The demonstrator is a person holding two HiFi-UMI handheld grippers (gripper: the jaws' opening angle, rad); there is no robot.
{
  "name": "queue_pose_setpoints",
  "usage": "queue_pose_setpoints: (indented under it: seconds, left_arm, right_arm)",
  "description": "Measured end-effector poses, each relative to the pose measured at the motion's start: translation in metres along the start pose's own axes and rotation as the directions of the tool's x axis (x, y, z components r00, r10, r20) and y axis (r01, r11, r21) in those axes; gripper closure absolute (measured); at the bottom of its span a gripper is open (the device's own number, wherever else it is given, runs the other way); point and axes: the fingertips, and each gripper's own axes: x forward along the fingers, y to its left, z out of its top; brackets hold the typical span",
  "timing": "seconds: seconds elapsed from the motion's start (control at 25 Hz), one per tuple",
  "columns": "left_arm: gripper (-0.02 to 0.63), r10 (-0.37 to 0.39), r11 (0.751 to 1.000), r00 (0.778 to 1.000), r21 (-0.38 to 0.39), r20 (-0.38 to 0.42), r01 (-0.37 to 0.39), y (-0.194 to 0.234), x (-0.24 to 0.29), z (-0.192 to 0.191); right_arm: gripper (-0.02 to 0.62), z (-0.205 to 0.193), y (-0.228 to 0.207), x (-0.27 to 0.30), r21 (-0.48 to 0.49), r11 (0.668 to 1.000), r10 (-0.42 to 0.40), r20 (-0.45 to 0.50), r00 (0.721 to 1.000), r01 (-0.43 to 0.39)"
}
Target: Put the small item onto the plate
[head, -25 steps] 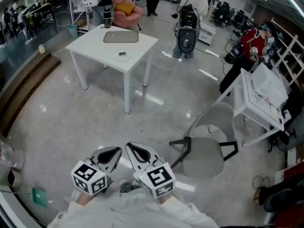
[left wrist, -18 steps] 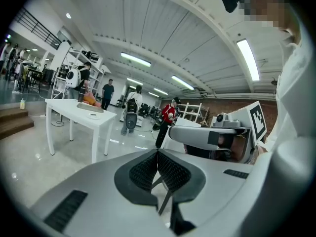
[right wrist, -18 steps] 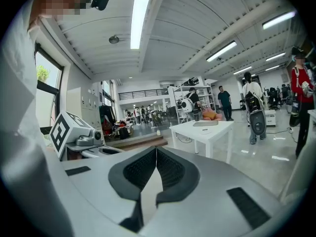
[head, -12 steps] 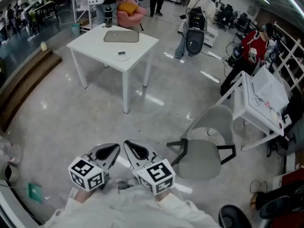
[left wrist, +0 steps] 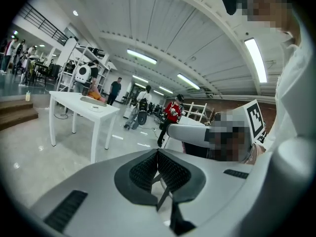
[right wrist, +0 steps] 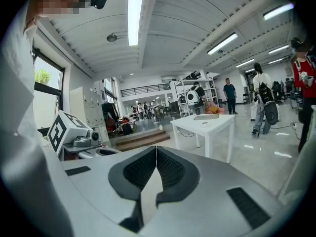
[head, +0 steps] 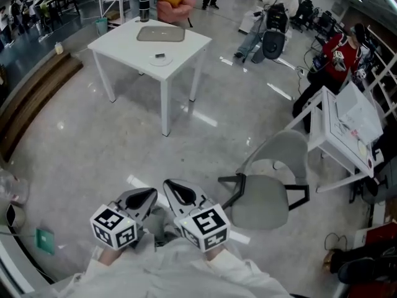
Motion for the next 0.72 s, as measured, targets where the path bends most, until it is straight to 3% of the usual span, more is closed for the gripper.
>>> queue_pose_setpoints:
  seconds: [0.36, 0.72]
  left_arm:
    - [0.597, -0.040, 0.999, 0.999, 0.013, -0.013, 0.040, 0.035, 0.028, 0.022]
    - [0.597, -0.041, 0.999, 0.999, 0.029, -0.011, 0.042, 0.132, 0.064, 0.084]
  right_arm:
    - [0.580, 0.010, -0.031, 0.046, 0.006, 1.000, -0.023, -0.011, 1.000, 0.023]
    - [0.580, 0.057, -0.074, 0.147, -0.022, 0.999, -0.026, -0.017, 1.000, 0.026]
